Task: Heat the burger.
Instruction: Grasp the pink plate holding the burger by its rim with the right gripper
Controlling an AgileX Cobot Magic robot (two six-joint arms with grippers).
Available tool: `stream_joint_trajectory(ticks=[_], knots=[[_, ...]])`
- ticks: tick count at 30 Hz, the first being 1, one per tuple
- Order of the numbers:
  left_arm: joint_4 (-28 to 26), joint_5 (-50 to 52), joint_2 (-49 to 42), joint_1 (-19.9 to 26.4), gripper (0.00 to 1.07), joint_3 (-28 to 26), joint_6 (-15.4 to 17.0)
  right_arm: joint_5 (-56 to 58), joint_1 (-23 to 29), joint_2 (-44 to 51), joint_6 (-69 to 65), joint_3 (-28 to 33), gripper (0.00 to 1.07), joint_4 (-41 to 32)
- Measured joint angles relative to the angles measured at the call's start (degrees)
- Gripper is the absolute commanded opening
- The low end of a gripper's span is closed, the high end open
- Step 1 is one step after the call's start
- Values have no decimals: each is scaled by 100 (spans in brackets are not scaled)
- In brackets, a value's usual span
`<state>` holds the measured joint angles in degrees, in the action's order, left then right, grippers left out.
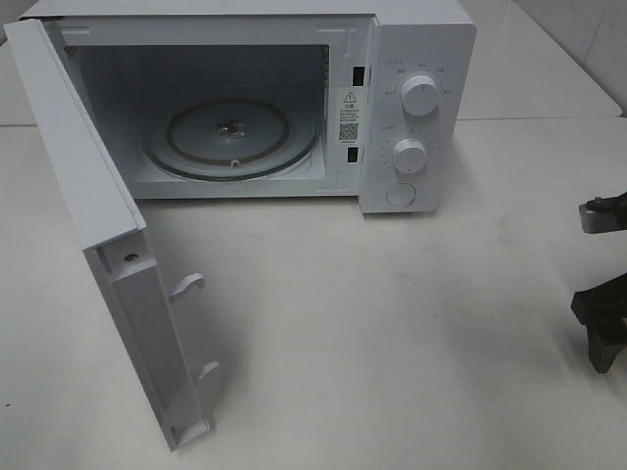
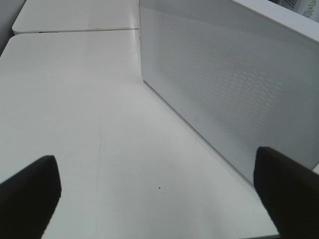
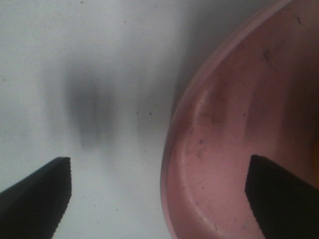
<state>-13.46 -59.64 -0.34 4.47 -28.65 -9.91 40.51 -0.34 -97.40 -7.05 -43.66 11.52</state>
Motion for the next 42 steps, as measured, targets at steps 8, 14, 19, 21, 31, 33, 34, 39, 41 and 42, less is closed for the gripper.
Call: stream_joint_trajectory(ticks=[8,14,19,21,31,33,34,39,41,42], knots=[[0,0,0,0,100,0,0,-355,0,-321,6,0,87,6],[0,0,0,0,100,0,0,-384,0,-441,46,0,82,0],[0,0,0,0,100,0,0,-390,0,-441,40,0,64,0],[0,0,0,0,100,0,0,-390,0,-441,-11,0,51,11],[0,0,0,0,100,0,0,-223,-23,-504,-476,-17,0,413],[0,0,0,0,100,0,0,-183,-23,-504,-498,-23,0,413],[0,0,0,0,100,0,0,-178,-23,-504,-510,-23,0,413],[0,0,0,0,100,0,0,-97,23,-504,-647,-23,0,476],[0,0,0,0,100,0,0,6,126,-493,-773,-23,0,584],[0,0,0,0,100,0,0,40,172,-476,-854,-23,0,653]])
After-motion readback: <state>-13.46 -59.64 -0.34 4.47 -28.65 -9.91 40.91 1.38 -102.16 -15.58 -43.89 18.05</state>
